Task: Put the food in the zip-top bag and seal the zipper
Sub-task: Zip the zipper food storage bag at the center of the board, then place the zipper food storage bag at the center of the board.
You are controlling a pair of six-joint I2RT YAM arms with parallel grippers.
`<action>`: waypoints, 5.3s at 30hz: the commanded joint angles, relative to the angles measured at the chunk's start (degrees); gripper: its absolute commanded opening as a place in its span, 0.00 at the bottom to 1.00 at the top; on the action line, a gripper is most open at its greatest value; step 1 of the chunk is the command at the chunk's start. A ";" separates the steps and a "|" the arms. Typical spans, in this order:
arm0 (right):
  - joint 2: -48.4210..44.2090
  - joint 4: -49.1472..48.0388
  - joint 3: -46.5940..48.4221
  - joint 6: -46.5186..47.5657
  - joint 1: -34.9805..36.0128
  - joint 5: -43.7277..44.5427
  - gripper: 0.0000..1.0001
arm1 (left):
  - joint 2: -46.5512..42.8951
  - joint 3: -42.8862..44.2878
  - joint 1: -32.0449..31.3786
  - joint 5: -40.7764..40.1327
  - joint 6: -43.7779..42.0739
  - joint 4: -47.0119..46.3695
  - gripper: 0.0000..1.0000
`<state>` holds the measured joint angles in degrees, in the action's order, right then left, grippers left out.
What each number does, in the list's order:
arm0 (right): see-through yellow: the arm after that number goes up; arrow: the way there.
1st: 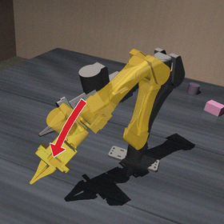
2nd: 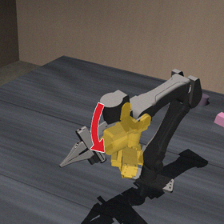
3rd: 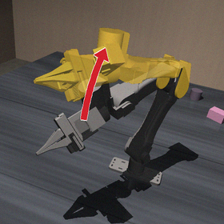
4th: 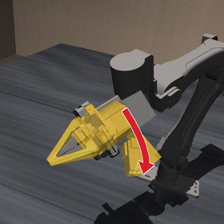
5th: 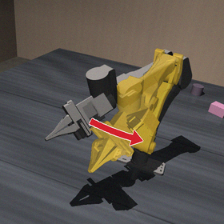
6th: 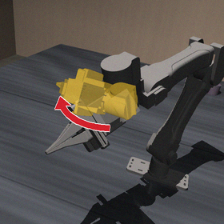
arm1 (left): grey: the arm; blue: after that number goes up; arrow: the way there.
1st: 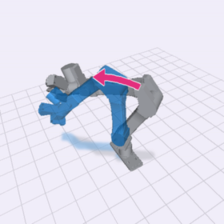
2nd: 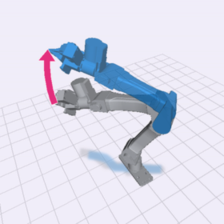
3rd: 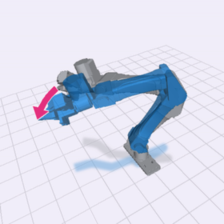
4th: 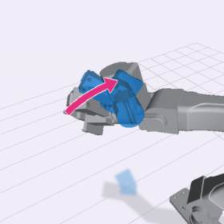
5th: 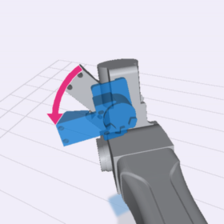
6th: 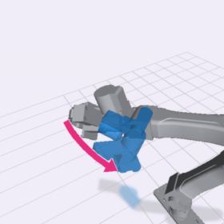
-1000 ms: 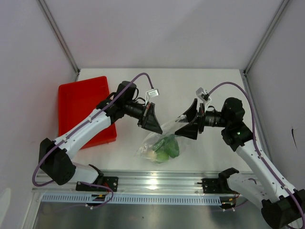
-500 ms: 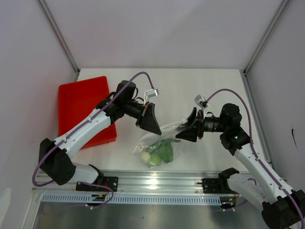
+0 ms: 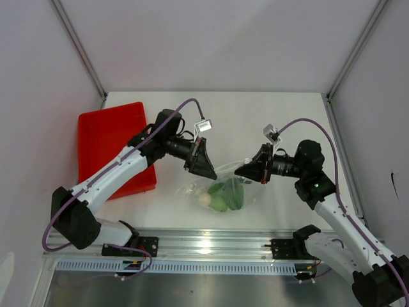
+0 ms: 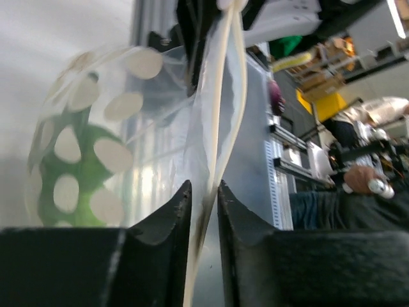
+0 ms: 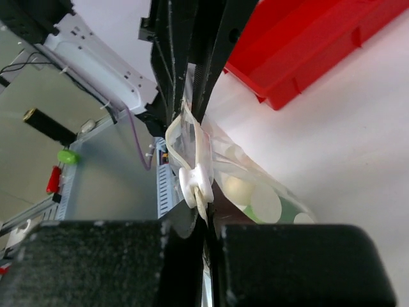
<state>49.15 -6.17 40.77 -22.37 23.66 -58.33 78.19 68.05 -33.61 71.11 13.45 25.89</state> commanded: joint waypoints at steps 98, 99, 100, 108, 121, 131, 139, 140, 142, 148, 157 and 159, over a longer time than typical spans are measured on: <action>-10.11 16.63 5.28 -1.89 9.13 44.08 0.00 | -12.62 -6.08 -7.27 -32.17 -10.03 3.81 0.01; -10.47 16.98 5.37 -1.71 8.34 44.35 0.00 | -13.41 -6.78 -7.18 -32.70 -10.03 4.17 0.01; -10.73 17.25 5.54 -1.54 7.90 44.61 0.00 | -13.85 -6.97 -6.83 -34.10 -9.94 4.43 0.01; -12.76 19.97 4.93 -2.15 1.57 45.32 0.00 | -18.16 -9.87 -5.86 -38.68 -9.58 7.33 0.01; -13.02 22.26 3.52 -3.12 -8.89 40.40 0.00 | -23.08 -13.12 -4.54 -41.05 -8.18 8.21 0.01; -7.06 20.41 4.40 -4.00 -9.33 40.65 0.00 | -26.07 -14.96 -4.28 -45.26 -2.47 0.31 0.63; 1.21 17.08 6.33 -4.00 -12.40 50.85 0.00 | -32.48 -13.21 -4.36 -51.87 -2.38 -0.66 0.99; 2.26 16.38 6.60 -3.91 -13.98 51.81 0.00 | -33.88 -13.56 -4.28 -50.21 -2.29 -1.36 0.99; 4.98 14.88 8.09 -3.30 -15.30 56.36 0.00 | -35.30 -15.13 -4.36 -48.01 -1.33 -2.15 1.00; 16.74 6.99 10.12 -4.43 -26.80 54.94 0.00 | -40.04 -19.97 -4.28 -43.25 4.91 -3.83 0.99; 36.00 -1.57 15.29 -4.18 -34.12 53.67 0.00 | -47.07 -21.64 -4.28 -44.04 4.83 1.61 0.99; 40.74 1.06 18.97 -3.56 -34.21 53.41 0.10 | -48.13 -22.17 -4.28 -44.13 5.09 2.14 1.00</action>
<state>86.08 -3.27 53.45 -27.29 -10.57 -4.64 32.01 46.09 -38.33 25.93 17.10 26.94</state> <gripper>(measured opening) 0.048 0.994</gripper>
